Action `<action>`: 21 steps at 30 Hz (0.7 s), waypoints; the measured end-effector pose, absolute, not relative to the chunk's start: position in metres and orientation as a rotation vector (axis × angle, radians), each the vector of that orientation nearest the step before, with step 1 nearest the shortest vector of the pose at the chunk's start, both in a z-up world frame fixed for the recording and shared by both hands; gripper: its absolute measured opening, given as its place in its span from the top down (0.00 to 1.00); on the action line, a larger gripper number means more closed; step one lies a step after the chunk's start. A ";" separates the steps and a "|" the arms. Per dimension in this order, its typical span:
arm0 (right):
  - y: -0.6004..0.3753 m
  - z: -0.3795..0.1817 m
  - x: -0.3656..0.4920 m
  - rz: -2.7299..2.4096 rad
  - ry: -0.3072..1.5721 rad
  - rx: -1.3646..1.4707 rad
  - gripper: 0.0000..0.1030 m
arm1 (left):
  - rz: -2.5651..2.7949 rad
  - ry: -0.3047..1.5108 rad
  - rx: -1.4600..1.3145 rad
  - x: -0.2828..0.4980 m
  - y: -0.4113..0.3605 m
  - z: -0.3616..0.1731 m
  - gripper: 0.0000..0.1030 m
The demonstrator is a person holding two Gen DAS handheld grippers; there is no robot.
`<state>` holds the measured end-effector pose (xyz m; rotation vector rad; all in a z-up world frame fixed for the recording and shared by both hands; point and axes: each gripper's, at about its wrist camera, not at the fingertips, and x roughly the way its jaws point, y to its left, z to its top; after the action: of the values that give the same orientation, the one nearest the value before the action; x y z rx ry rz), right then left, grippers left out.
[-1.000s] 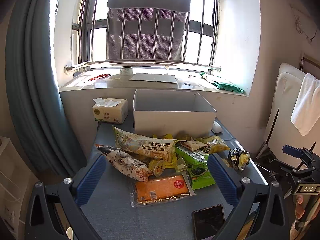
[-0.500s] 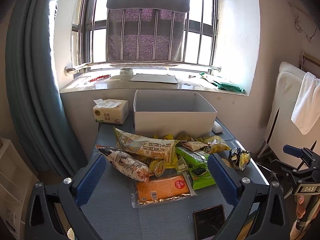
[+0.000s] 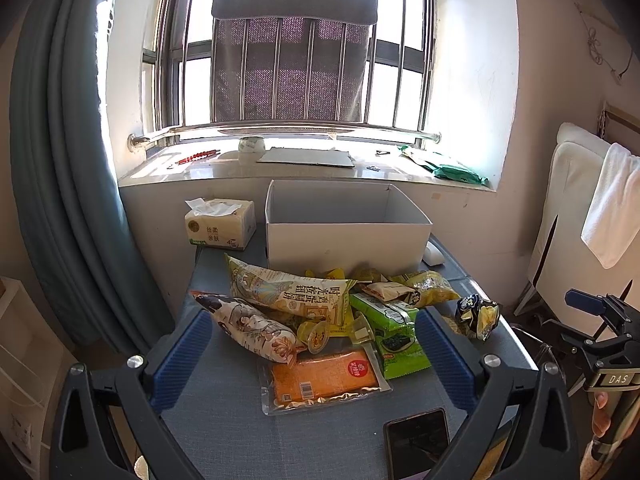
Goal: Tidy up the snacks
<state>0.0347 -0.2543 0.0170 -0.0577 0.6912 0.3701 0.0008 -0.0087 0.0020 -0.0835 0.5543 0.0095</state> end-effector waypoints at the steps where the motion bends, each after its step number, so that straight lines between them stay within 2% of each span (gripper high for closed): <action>1: -0.254 0.017 0.035 0.370 0.691 -0.058 0.00 | 0.009 0.555 -0.085 0.001 -0.009 0.002 0.00; 21: -0.254 0.016 0.034 0.372 0.697 -0.052 0.00 | 0.020 0.561 -0.075 0.001 -0.009 0.001 0.00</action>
<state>0.0342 -0.2543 0.0158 -0.0517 0.6972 0.3720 0.0007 -0.0091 0.0012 -0.0754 0.5605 0.0202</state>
